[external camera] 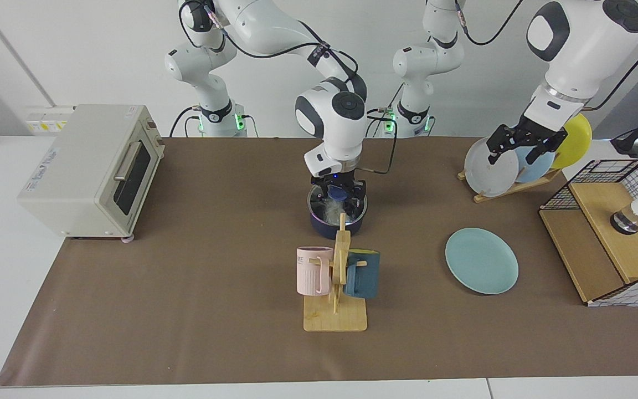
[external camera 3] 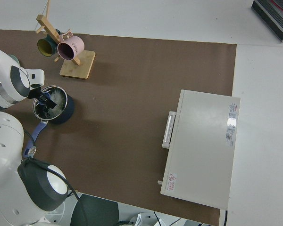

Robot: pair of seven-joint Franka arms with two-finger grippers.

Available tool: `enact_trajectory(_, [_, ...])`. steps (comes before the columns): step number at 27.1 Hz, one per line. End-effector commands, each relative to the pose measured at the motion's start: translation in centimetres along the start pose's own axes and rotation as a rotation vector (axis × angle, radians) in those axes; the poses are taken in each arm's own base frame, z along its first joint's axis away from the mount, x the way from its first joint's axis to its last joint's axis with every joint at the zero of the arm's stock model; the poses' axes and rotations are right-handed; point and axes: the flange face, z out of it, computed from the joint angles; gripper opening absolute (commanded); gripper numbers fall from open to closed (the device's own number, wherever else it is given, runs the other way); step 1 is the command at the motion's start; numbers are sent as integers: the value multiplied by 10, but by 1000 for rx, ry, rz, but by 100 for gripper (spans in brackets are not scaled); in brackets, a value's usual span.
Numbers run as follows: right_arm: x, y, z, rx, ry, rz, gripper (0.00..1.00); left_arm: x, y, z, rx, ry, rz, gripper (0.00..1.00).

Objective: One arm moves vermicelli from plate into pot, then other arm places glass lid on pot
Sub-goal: 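Lower the glass lid onto the pot with the right gripper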

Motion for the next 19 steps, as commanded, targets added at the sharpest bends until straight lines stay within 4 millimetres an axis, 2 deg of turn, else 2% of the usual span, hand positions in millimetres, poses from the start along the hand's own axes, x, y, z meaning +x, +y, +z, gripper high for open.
enact_trajectory(1, [-2, 0, -21, -7, -28, 21, 100, -5, 1, -5, -2, -1, 4, 100])
enact_trajectory(8, [-1, 5, -56, -11, -27, 4, 100, -5, 1, -6, -2, 1, 4, 100])
enact_trajectory(11, [0, 14, -80, 17, -20, -19, 100, -5, 2, -6, -2, 1, 5, 100])
enact_trajectory(16, [6, 31, -106, 11, -19, -32, 100, -5, 1, -6, -2, 1, 4, 100])
enact_trajectory(19, [9, 43, -129, 28, -10, -51, 100, -5, 2, -6, -2, 1, 5, 100])
